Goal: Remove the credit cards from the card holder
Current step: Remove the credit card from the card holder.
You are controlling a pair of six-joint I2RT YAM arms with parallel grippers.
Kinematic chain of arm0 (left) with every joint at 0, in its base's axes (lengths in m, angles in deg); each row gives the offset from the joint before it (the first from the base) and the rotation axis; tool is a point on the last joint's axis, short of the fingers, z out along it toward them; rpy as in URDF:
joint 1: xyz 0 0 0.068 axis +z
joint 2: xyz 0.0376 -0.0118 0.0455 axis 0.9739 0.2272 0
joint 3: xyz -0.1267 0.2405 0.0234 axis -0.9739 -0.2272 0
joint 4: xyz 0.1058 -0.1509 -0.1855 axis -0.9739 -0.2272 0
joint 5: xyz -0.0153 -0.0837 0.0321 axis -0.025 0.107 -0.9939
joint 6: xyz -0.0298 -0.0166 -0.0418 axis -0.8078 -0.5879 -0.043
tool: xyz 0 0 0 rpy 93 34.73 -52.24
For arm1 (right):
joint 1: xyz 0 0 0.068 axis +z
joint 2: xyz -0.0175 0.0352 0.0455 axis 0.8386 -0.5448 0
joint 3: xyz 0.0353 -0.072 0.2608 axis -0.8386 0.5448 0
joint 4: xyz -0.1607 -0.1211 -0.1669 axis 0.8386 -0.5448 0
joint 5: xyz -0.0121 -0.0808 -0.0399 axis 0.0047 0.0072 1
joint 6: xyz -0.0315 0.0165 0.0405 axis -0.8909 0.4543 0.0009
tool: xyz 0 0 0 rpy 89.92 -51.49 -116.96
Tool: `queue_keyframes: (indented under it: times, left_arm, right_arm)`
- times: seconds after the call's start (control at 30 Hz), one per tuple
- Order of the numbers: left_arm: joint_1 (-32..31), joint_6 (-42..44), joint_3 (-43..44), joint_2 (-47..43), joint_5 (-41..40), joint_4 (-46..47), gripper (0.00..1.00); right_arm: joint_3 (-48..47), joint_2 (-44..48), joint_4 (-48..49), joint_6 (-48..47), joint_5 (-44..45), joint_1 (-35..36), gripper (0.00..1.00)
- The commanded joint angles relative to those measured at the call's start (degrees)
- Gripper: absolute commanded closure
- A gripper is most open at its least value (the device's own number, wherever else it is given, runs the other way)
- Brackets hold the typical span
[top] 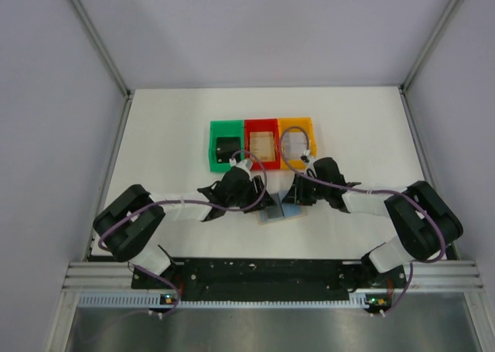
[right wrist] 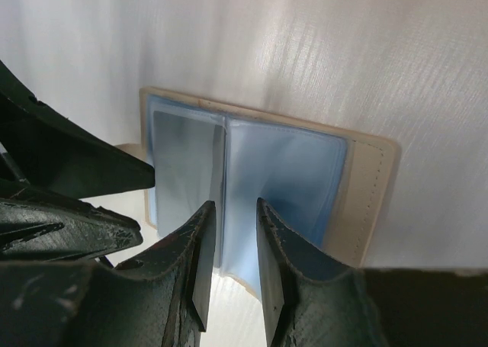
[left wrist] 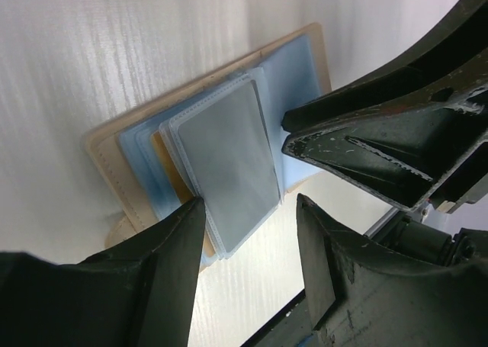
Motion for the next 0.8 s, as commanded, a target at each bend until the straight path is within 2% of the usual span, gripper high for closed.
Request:
queue_keyframes:
  times: [0.0, 0.33, 0.77]
  left_arm:
    - [-0.74, -1.52, 3.19, 0.37, 0.85, 5.00, 0.45]
    - [-2.06, -2.84, 5.29, -0.42, 0.76, 8.87, 0.45]
    - [-4.78, -0.73, 15.13, 7.39, 1.29, 6.86, 0.45]
  right_arm:
    - [0.82, -0.71, 0.62, -1.00, -0.62, -0.41, 0.71]
    - [1.26, 2.97, -0.51, -0.82, 0.51, -0.05, 0.72]
    - [3.80, 23.63, -13.42, -2.14, 20.72, -0.05, 0.65]
